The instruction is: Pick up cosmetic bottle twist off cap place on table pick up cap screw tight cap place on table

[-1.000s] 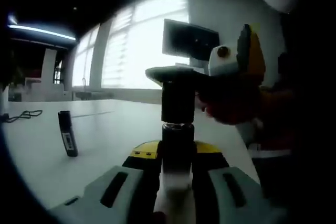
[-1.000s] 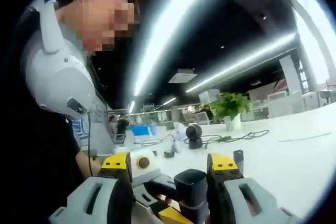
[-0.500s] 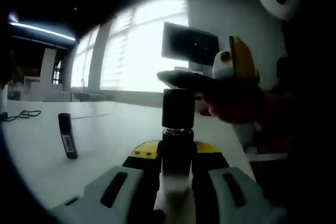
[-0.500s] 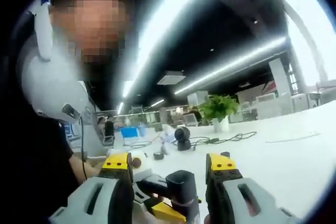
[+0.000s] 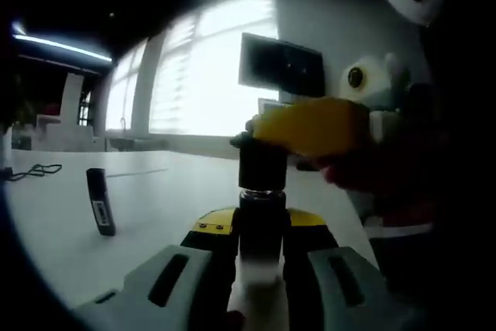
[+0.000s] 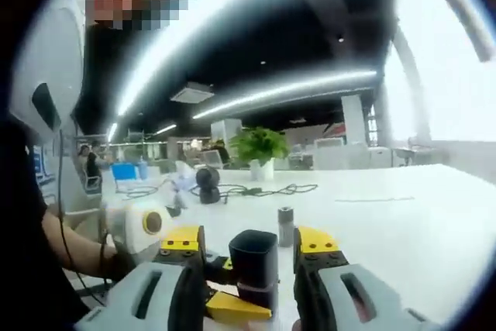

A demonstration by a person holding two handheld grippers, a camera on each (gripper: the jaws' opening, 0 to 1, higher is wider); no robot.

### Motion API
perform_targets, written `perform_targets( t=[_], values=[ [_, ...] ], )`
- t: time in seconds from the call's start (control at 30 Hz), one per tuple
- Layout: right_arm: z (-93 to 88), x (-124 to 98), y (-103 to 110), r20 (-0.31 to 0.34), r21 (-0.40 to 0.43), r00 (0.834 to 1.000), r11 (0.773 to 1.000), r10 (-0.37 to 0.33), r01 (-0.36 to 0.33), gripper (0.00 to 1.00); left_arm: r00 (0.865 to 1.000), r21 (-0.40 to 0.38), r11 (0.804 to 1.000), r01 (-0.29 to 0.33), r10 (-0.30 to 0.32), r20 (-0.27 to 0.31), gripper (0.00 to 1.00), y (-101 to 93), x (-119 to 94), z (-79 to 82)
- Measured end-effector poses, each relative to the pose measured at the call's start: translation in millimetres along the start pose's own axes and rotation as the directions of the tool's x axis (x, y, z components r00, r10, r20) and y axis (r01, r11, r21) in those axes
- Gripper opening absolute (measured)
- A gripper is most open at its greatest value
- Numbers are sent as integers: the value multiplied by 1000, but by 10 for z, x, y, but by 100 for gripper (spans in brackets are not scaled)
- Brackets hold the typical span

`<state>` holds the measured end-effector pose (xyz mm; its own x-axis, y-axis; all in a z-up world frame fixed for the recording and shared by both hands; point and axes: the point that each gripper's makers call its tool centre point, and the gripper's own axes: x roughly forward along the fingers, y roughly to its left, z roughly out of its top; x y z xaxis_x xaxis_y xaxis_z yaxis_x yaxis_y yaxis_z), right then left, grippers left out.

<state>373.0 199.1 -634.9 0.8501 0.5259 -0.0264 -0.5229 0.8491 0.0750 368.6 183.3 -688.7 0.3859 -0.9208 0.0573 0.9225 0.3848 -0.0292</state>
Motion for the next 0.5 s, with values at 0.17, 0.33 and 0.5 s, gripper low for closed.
perform_targets(
  t=[0.17, 0.33, 0.5],
  values=[
    [-40, 2, -68, -25, 8, 998, 998, -63, 64, 31, 1000, 4, 1000, 0, 0, 1, 12, -2, -1, 0],
    [-25, 31, 7, -36, -55, 998, 997, -56, 54, 28, 1000, 9, 1000, -6, 6, 3, 12, 3, -1, 2],
    [-60, 37, -61, -41, -51, 993, 993, -112, 110, 23, 1000, 9, 1000, -16, 16, 4, 12, 24, -4, 3]
  ],
)
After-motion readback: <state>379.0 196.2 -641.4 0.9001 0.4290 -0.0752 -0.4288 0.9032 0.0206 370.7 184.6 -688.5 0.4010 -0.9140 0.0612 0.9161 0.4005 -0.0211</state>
